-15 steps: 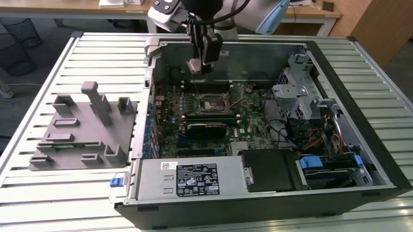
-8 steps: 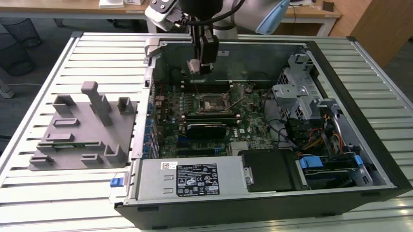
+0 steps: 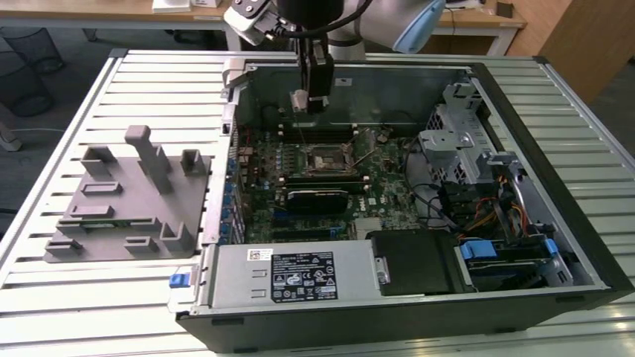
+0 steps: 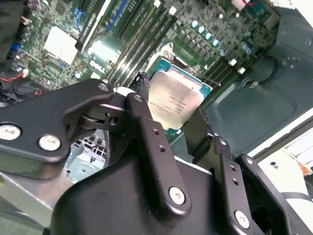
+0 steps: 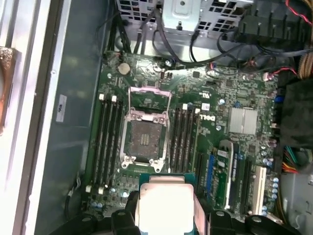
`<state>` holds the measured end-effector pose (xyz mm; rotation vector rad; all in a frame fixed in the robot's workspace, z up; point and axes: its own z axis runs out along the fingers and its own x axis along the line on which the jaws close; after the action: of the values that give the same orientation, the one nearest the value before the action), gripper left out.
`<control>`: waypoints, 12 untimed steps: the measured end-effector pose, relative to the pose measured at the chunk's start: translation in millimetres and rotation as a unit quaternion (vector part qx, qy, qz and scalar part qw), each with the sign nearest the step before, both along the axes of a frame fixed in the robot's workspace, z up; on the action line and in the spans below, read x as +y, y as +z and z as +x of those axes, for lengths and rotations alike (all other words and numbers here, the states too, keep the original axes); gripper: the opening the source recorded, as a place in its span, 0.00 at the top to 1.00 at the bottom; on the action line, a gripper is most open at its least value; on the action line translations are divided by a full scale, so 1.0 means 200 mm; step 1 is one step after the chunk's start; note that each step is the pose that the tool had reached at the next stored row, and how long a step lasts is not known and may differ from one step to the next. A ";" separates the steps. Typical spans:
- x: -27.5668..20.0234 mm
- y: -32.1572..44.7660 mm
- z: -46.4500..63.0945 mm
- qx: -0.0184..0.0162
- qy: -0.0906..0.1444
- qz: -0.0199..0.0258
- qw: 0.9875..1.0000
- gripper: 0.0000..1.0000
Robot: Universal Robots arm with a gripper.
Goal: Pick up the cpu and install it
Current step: 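Place the cpu into insertion slot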
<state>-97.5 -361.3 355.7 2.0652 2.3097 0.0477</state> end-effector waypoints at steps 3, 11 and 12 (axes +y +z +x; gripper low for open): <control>0.033 -0.017 0.04 0.001 0.000 0.000 1.000 0.47; 0.063 -0.077 0.12 0.002 -0.017 0.000 1.000 0.47; 0.063 -0.081 0.12 0.002 -0.021 0.000 1.000 0.47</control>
<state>-73.4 -348.6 339.4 2.1155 2.2673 0.0419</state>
